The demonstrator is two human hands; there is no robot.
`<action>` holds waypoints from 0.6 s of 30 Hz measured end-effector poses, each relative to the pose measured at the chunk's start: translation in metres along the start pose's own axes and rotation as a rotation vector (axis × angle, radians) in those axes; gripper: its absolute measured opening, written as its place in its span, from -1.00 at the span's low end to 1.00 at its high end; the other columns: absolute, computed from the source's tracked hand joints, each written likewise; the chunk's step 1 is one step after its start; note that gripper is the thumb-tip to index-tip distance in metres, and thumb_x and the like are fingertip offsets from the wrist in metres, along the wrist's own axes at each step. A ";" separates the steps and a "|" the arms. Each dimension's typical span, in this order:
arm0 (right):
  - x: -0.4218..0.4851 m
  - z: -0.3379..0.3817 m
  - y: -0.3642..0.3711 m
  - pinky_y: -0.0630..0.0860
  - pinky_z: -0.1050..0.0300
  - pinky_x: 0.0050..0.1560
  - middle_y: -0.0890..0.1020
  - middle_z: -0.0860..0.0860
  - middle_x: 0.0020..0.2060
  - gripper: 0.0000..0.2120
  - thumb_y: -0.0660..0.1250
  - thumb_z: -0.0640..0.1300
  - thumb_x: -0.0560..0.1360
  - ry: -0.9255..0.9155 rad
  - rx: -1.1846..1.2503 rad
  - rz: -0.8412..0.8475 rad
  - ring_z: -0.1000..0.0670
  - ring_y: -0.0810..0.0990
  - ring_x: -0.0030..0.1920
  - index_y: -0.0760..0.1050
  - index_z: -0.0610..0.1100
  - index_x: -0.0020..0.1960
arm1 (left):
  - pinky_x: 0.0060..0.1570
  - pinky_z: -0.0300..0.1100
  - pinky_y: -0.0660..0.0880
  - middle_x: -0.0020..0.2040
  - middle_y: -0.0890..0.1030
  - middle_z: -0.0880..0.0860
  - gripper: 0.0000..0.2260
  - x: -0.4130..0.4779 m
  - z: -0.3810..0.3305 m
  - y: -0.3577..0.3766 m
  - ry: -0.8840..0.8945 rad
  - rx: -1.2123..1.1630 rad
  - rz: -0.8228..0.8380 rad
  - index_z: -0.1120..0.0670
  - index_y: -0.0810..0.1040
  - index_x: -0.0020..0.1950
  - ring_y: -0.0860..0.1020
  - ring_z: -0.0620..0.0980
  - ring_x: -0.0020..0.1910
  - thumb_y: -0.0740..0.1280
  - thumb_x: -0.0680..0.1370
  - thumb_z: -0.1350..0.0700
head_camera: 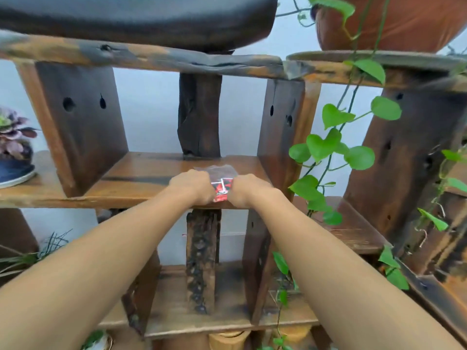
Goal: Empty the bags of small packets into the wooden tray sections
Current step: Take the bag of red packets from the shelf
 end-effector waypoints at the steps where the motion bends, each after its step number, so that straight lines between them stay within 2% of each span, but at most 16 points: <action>1: 0.009 -0.003 -0.009 0.58 0.02 -0.01 0.61 -0.07 0.07 -0.72 0.26 -0.05 0.56 0.007 0.010 -0.089 -0.11 0.59 -0.01 0.49 -0.09 0.24 | -0.07 -0.06 0.53 0.11 0.62 0.13 -0.68 0.009 0.008 -0.006 -0.044 -0.057 -0.087 0.09 0.52 0.25 0.60 0.15 0.01 0.22 0.58 -0.04; 3: 0.024 -0.011 -0.020 0.60 -0.04 0.07 0.59 -0.11 0.19 -0.64 0.26 0.04 0.56 0.031 0.053 -0.264 -0.14 0.59 0.11 0.44 -0.07 0.32 | -0.02 -0.01 0.53 0.18 0.60 0.15 -0.66 0.023 0.023 -0.006 -0.099 -0.224 -0.234 0.08 0.43 0.29 0.59 0.18 0.09 0.14 0.62 -0.07; 5: 0.036 -0.017 -0.018 0.54 -0.08 0.19 0.51 -0.12 0.31 -0.58 0.20 0.09 0.59 0.056 0.077 -0.355 -0.16 0.50 0.26 0.38 -0.07 0.38 | 0.08 0.09 0.56 0.23 0.56 0.17 -0.65 0.033 0.029 0.005 -0.107 -0.403 -0.316 0.03 0.34 0.33 0.57 0.21 0.13 0.08 0.62 -0.11; 9: 0.055 -0.032 0.017 0.40 -0.15 0.29 0.44 -0.15 0.37 -0.52 0.07 0.15 0.62 0.118 0.142 -0.334 -0.22 0.39 0.34 0.33 -0.09 0.43 | 0.23 0.17 0.45 0.34 0.42 0.22 -0.59 0.043 0.029 0.039 -0.156 -0.560 -0.321 -0.02 0.23 0.45 0.45 0.27 0.27 0.05 0.64 -0.14; 11: 0.058 -0.038 0.035 0.34 -0.16 0.29 0.50 -0.17 0.32 -0.49 0.02 0.17 0.62 0.146 0.137 -0.329 -0.24 0.40 0.30 0.39 -0.12 0.39 | 0.25 0.14 0.39 0.30 0.46 0.24 -0.57 0.042 0.028 0.048 -0.176 -0.485 -0.336 0.07 0.28 0.45 0.42 0.27 0.28 0.06 0.65 -0.11; 14: 0.052 -0.037 0.039 0.34 -0.16 0.24 0.58 -0.15 0.23 -0.50 -0.02 0.16 0.62 0.142 0.142 -0.424 -0.21 0.43 0.23 0.48 -0.13 0.29 | 0.19 0.10 0.36 0.20 0.55 0.22 -0.62 0.042 0.024 0.050 -0.156 -0.332 -0.345 0.14 0.47 0.26 0.44 0.25 0.21 0.06 0.64 -0.08; 16: 0.049 -0.033 0.035 0.34 -0.15 0.21 0.60 -0.14 0.19 -0.55 0.02 0.12 0.61 0.130 0.197 -0.456 -0.20 0.43 0.21 0.48 -0.14 0.25 | 0.18 0.09 0.35 0.19 0.56 0.18 -0.64 0.042 0.020 0.048 -0.143 -0.344 -0.339 0.12 0.53 0.18 0.45 0.23 0.19 0.08 0.62 -0.07; 18: 0.045 -0.028 0.032 0.36 -0.12 0.19 0.59 -0.17 0.16 -0.62 0.09 0.05 0.60 0.126 0.298 -0.438 -0.23 0.46 0.19 0.47 -0.17 0.23 | 0.20 0.07 0.32 0.19 0.56 0.13 -0.67 0.038 0.014 0.048 -0.117 -0.411 -0.333 0.07 0.54 0.19 0.46 0.19 0.20 0.12 0.61 -0.06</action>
Point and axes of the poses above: each hand's wrist, its own x-axis towards the middle knuckle, its own y-axis out of the palm, z = x × y, the point moved 10 cm from there along x, towards the middle knuckle
